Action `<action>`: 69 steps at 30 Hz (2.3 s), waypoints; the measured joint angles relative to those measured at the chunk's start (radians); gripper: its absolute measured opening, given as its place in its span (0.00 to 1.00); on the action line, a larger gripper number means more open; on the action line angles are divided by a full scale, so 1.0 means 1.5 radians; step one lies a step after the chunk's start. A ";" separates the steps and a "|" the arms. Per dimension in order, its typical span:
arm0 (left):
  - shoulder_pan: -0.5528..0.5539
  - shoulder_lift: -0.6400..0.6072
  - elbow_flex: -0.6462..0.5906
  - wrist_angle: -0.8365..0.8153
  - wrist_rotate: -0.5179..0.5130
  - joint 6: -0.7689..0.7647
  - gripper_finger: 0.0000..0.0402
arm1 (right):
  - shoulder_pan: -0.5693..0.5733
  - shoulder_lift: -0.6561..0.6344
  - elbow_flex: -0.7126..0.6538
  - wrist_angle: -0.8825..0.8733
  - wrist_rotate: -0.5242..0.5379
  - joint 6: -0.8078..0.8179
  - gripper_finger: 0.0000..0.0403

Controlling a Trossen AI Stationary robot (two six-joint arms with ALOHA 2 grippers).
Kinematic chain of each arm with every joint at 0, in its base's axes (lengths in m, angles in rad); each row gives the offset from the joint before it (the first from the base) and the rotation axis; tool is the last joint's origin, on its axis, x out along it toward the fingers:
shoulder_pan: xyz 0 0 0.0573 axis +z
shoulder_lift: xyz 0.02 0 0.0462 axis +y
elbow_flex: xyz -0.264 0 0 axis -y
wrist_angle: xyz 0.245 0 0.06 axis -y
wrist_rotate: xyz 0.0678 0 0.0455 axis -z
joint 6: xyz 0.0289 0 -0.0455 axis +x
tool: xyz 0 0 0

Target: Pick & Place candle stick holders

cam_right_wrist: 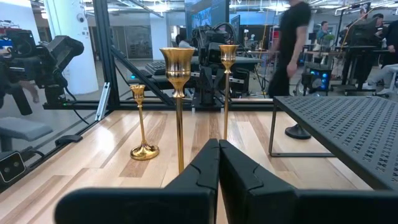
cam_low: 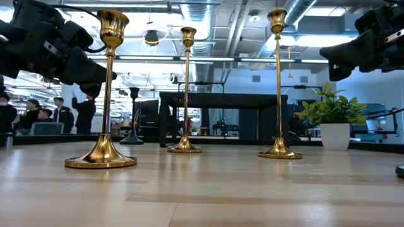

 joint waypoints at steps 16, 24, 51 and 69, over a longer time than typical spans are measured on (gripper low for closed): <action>0.000 0.000 0.000 0.000 0.000 0.006 0.03 | 0.000 0.000 0.000 0.000 0.000 -0.008 0.00; 0.000 0.000 0.000 0.000 0.000 0.007 0.03 | 0.000 0.000 0.000 0.000 0.000 -0.010 0.00; 0.000 0.000 0.000 0.015 0.000 -0.005 0.03 | 0.000 0.000 0.000 0.000 0.000 0.032 0.00; 0.000 0.000 0.000 0.030 0.000 -0.005 0.03 | 0.000 0.000 0.000 0.000 0.000 0.035 0.00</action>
